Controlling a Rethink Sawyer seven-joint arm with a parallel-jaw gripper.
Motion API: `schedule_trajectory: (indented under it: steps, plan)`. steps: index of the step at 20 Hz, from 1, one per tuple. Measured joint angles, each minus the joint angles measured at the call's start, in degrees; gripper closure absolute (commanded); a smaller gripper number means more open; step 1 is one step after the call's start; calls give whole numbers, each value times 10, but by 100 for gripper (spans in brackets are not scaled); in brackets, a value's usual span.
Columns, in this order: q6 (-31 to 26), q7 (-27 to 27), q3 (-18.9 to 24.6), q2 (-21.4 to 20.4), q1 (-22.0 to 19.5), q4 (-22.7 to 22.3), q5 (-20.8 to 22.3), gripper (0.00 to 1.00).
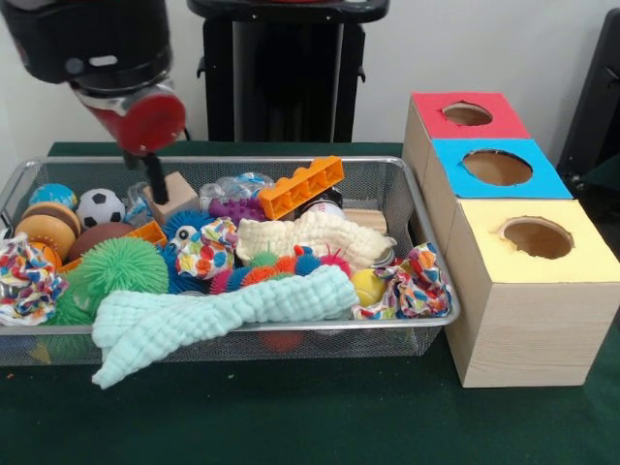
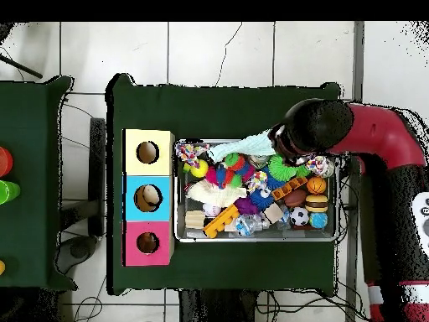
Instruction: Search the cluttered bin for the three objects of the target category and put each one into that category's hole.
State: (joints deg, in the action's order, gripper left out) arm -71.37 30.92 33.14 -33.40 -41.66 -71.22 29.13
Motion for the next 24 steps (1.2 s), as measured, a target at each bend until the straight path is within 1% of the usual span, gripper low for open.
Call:
schedule_trajectory:
  steps: [4,9,10,13,14,24]
  plan:
    - [51,-7,-6,5,27,-22,-10,0]
    - [89,-14,-16,18,51,-24,-16,0]
    - [108,-17,-19,25,59,-24,-20,0]
    - [122,-20,-21,32,63,-25,-26,0]
    - [131,-21,-23,40,64,-26,-35,0]
    - [132,-21,-40,74,63,-26,-55,0]
